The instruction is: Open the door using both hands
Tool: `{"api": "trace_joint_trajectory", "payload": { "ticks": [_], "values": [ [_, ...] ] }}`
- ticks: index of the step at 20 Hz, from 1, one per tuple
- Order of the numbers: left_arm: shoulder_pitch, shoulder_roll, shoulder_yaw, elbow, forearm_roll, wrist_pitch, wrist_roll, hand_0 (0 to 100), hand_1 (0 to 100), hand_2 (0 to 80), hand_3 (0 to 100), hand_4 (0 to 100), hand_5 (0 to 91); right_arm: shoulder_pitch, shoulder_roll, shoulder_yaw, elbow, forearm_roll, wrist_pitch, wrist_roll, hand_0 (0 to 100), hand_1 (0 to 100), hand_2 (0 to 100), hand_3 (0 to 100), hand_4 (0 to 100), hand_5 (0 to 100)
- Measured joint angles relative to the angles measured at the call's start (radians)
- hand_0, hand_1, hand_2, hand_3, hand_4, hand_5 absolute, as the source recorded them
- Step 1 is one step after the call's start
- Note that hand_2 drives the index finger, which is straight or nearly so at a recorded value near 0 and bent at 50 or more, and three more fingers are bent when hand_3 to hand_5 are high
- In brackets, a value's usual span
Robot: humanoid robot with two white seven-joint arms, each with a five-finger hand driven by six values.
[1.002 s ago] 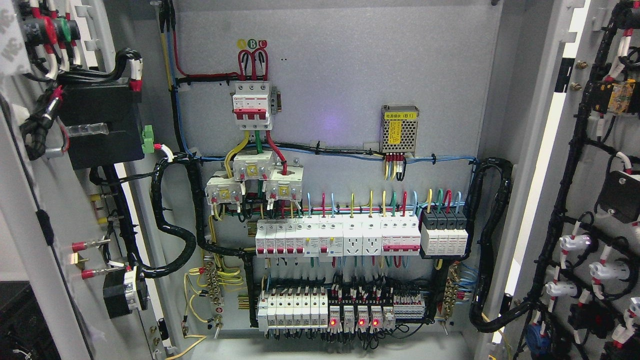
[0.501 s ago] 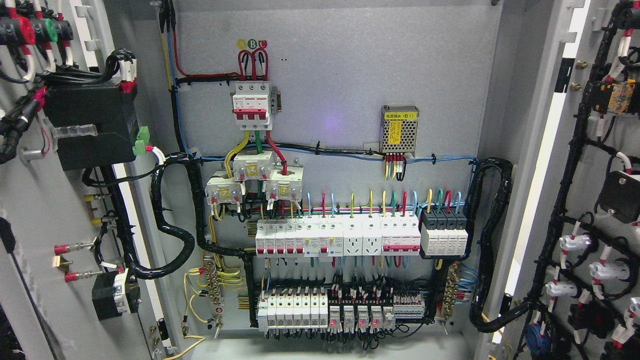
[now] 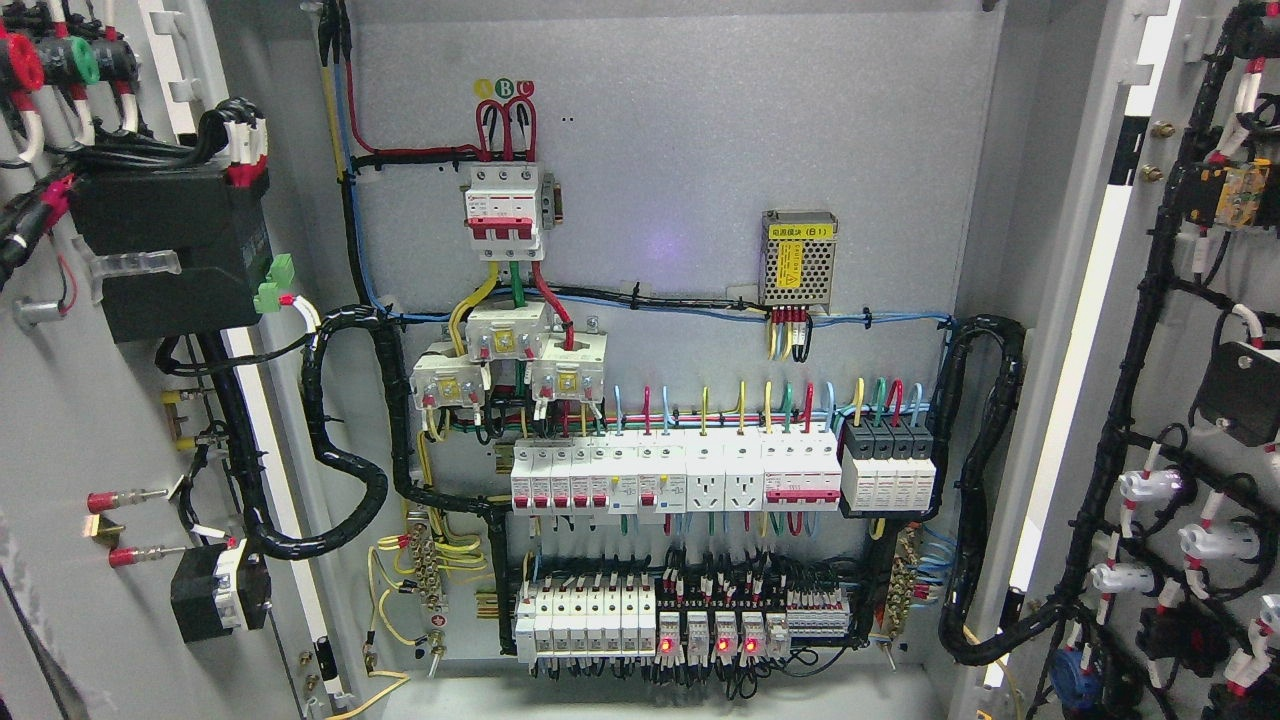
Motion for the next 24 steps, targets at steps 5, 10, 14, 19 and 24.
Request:
{"api": "trace_joint_trajectory", "payload": {
  "ticks": [5,10,14,19,24],
  "values": [
    [0.031,0.042,-0.053,-0.124,0.003,0.001,0.0,0,0,0.0,0,0,0.0,0.004,-0.005,-0.011,0.002,-0.003,-0.005,-0.002,19,0,0,0,0,0],
    [0.086,0.08,-0.096,-0.266,0.004,0.007,0.0,0,0,0.0,0,0,0.0,0.021,-0.039,-0.043,-0.001,-0.007,-0.007,-0.004,19,0,0,0,0,0],
    [0.132,0.109,-0.123,-0.383,0.004,0.008,0.0,0,0,0.0,0,0,0.0,0.045,-0.08,-0.074,-0.009,-0.009,-0.008,0.001,19,0,0,0,0,0],
    [0.198,0.154,-0.147,-0.543,0.003,0.008,0.0,0,0,0.0,0,0,0.0,0.091,-0.124,-0.128,-0.035,-0.008,-0.009,0.005,19,0,0,0,0,0],
    [0.255,0.21,-0.163,-0.699,0.003,0.012,0.0,0,0,0.0,0,0,0.0,0.164,-0.175,-0.166,-0.11,-0.006,-0.052,-0.102,19,0,0,0,0,0]
  ]
}}
